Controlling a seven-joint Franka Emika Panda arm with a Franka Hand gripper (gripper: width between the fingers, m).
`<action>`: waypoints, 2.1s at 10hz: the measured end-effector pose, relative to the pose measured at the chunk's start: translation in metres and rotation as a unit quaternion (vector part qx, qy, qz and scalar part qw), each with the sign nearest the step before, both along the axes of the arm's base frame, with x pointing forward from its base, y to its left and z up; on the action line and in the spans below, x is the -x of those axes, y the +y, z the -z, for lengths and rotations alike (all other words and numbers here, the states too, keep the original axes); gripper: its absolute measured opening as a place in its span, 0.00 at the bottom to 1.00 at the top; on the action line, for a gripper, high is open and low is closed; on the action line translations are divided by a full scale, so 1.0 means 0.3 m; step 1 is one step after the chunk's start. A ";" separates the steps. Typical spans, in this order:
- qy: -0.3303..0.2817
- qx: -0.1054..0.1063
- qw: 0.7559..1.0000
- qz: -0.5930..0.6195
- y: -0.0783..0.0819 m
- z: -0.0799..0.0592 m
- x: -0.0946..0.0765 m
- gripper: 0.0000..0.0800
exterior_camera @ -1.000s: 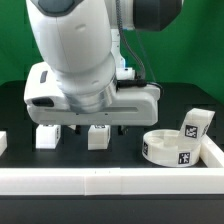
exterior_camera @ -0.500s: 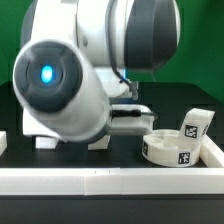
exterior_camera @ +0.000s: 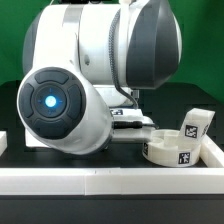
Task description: Assemble stool
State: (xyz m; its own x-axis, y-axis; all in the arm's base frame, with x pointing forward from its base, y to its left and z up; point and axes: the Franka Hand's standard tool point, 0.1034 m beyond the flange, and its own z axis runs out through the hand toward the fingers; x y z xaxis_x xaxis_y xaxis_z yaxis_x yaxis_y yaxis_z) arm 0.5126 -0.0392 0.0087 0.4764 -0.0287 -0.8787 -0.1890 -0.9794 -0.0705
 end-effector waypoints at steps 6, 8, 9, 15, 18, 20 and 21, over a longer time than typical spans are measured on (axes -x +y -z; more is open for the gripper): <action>0.016 -0.007 1.000 0.013 0.064 -0.073 -0.018 0.41; -0.004 -0.012 1.000 0.021 0.130 -0.168 -0.069 0.41; -0.015 -0.012 1.000 0.020 0.139 -0.179 -0.080 0.41; -0.081 0.000 0.996 0.025 0.152 -0.193 -0.154 0.41; -0.203 0.024 0.978 0.038 0.183 -0.248 -0.185 0.41; -0.274 0.040 0.960 0.046 0.183 -0.250 -0.205 0.41; -0.299 0.046 0.952 0.048 0.186 -0.249 -0.207 0.41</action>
Offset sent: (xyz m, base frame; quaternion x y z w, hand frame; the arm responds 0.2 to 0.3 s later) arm 0.0030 0.0158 0.0106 0.0348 -0.0394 -0.0214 0.9984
